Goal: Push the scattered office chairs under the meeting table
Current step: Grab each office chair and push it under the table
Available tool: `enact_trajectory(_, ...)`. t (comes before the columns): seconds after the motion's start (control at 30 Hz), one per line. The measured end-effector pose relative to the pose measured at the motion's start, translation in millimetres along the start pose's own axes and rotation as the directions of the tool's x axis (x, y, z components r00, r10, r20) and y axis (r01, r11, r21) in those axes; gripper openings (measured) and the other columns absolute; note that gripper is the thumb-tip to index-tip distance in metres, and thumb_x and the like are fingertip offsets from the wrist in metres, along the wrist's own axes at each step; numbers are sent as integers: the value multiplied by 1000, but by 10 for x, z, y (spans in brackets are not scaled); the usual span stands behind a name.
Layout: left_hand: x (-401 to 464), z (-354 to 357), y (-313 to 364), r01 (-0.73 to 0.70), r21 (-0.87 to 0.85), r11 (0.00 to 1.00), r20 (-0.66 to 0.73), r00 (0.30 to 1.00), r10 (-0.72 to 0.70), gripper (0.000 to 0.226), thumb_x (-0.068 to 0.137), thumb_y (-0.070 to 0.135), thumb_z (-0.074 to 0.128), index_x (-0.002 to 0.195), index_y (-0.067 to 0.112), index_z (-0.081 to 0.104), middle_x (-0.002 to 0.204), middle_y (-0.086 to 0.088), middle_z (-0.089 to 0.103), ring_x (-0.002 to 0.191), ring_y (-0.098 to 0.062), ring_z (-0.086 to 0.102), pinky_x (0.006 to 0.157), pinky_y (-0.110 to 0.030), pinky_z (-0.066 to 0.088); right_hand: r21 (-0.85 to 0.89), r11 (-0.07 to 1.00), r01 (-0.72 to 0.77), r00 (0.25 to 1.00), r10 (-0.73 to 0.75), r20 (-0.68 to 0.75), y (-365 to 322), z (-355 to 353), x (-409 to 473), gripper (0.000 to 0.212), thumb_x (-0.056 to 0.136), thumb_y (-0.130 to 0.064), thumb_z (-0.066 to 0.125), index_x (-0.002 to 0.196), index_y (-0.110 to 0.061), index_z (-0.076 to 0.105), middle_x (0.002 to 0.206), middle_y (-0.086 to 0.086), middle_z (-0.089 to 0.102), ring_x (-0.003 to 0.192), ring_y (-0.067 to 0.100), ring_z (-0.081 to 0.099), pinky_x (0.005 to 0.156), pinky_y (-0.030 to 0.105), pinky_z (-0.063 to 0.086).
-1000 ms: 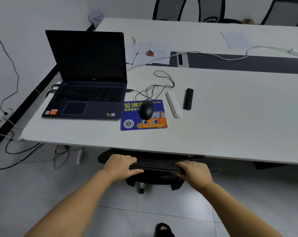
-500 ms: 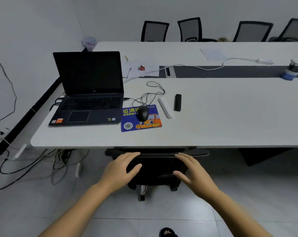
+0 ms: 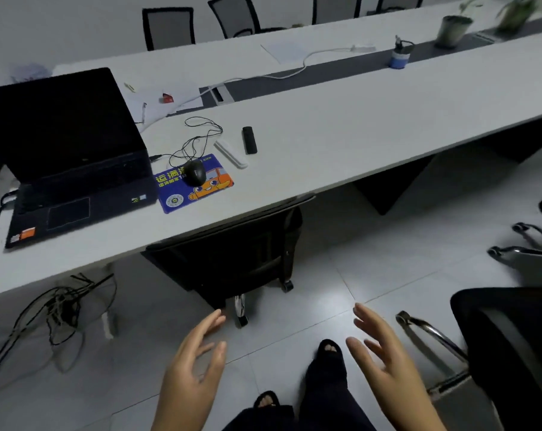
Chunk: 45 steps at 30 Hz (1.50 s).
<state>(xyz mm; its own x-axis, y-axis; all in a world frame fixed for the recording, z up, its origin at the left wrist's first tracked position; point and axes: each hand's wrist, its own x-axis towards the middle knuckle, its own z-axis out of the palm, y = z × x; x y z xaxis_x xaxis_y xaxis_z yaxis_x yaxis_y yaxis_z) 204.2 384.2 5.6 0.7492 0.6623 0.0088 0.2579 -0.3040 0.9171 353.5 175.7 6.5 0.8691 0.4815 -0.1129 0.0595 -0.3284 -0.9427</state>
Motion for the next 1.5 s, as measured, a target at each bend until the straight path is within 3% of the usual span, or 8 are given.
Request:
enact_trajectory(0.07,-96,42,21,-9,-27,1000,42,999,10,41,70,53,44,110,56,50,114,31,58,106,11,52,81,-1,40,55,996,-70,989,77,-129,77,-97,-247,41,82,-16,61,112,-43,50,118,-17,58,106,-10,51,93,28,44)
enact_trajectory(0.23,-224,361,180,-48,-67,997,221,973,61,38,72,42,50,103,65,50,109,35,59,105,11,53,81,0,39,115,981,-155,913,186,-363,267,-442,-813,43,84,-17,60,122,-34,49,121,-15,55,105,-13,49,82,15,40)
enact_trajectory(0.4,-461,871,415,-109,-111,988,388,910,144,36,71,44,52,101,63,53,109,32,60,104,9,55,80,-2,41,156,970,-188,801,243,-548,480,-816,-1451,43,84,-14,60,113,-44,49,120,-12,56,106,-8,51,80,5,41)
enact_trajectory(0.47,-646,1133,506,-138,-134,981,444,877,184,37,74,36,55,100,62,55,108,30,61,102,7,57,78,-8,47,205,958,-199,746,283,-603,548,-997,-1769,43,85,-13,60,109,-47,48,120,-14,56,107,-3,53,85,15,41)
enact_trajectory(0.73,-2064,2390,878,-241,-200,950,734,605,308,44,75,22,54,103,57,56,106,25,64,97,1,62,72,-8,47,343,912,-224,481,410,-775,993,-1866,-3520,43,85,-10,59,108,-44,49,118,-18,55,105,-7,52,89,26,41)
enact_trajectory(1.13,-3213,3613,1522,-279,-249,927,893,305,332,30,86,35,52,108,55,50,106,28,62,100,1,60,75,-16,51,468,877,-106,105,478,-872,1644,-2525,-4825,48,81,5,58,103,-37,52,114,7,60,91,-17,56,74,1,43)
enact_trajectory(1.33,-3490,4471,1817,-278,-304,911,898,236,371,35,86,34,49,102,65,51,107,28,61,100,4,59,75,-8,47,486,867,-107,37,492,-870,2011,-3229,-4947,47,81,6,58,101,-37,52,116,9,61,86,-19,56,69,1,42)
enact_trajectory(1.5,-3673,5385,2249,-259,-366,894,864,263,430,34,74,50,48,106,57,54,109,21,63,101,-4,61,79,-14,49,390,911,-133,121,405,-906,2241,-4314,-4923,41,85,-1,56,118,-24,50,120,3,57,97,-17,52,70,-2,39)
